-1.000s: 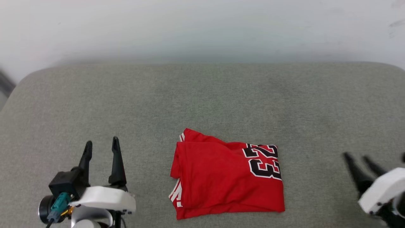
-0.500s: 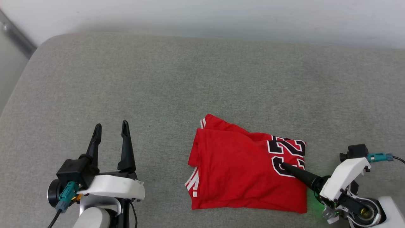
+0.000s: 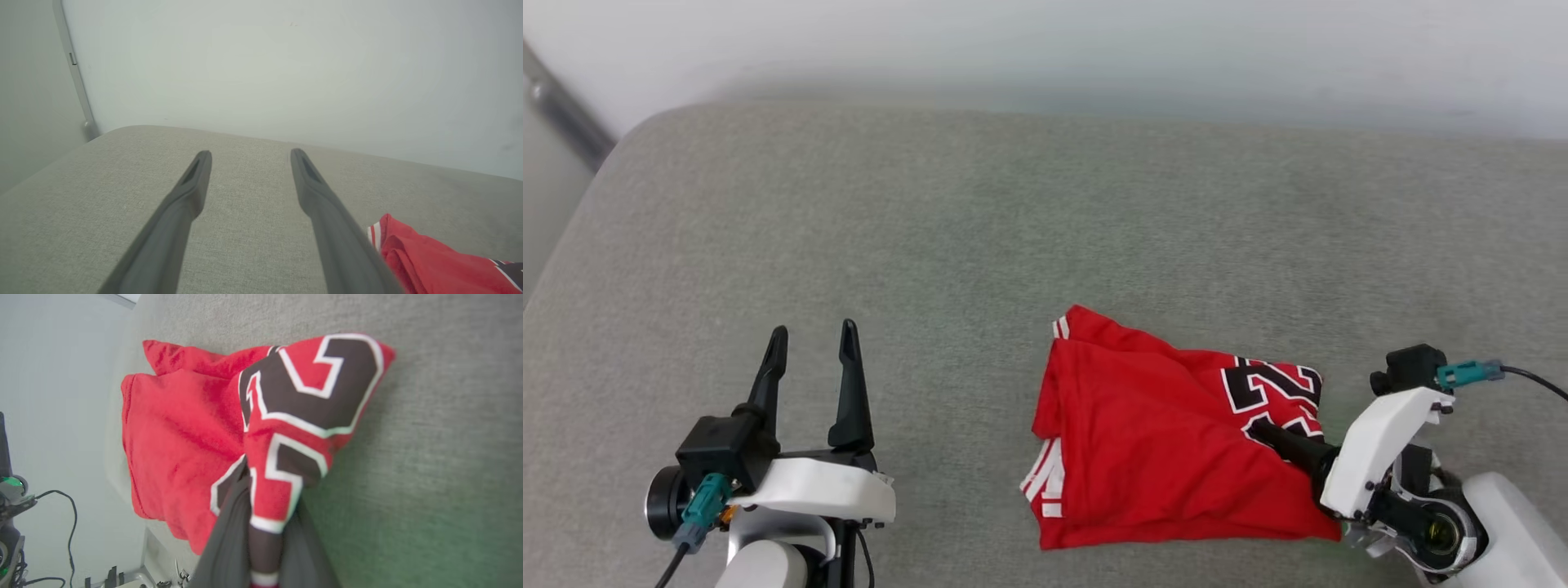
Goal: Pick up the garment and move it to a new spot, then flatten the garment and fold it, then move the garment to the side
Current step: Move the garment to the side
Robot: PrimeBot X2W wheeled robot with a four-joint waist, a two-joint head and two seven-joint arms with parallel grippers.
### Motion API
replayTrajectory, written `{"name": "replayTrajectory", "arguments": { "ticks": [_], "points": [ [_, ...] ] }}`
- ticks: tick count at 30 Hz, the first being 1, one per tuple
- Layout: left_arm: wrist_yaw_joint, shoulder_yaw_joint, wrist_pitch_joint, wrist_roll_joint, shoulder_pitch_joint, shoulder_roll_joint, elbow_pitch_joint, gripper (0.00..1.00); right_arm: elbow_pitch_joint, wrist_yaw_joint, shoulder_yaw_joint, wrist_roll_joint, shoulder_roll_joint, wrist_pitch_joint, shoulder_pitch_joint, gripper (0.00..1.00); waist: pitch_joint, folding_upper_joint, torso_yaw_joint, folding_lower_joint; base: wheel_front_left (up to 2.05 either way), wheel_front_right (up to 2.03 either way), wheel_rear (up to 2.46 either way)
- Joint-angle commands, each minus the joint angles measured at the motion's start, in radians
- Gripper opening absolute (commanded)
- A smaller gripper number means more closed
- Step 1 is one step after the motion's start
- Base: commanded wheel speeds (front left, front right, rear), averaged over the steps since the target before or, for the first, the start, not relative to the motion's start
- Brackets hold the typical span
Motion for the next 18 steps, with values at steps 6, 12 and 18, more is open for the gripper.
{"name": "replayTrajectory", "arguments": {
  "ticks": [6,12,18],
  "points": [
    [-0.003,-0.011,0.000,0.015,0.027,0.015,-0.016,1.00,0.042,0.000,0.111,-0.241,-0.075,-0.075,-0.068,0.00,-0.043,0.0000,-0.135,0.0000,0.00,0.00,0.00],
    [-0.011,-0.031,0.015,0.022,0.020,0.025,-0.052,1.00,0.106,0.000,0.146,-0.388,-0.079,-0.092,-0.129,0.00,-0.024,0.0000,-0.311,0.0000,0.00,0.00,0.00],
    [-0.020,-0.050,0.040,0.038,-0.025,0.042,-0.095,1.00,0.175,0.000,0.151,-0.436,-0.054,-0.144,-0.218,0.00,0.052,0.0000,-0.479,0.0000,0.00,0.00,0.00]
  ]
}}
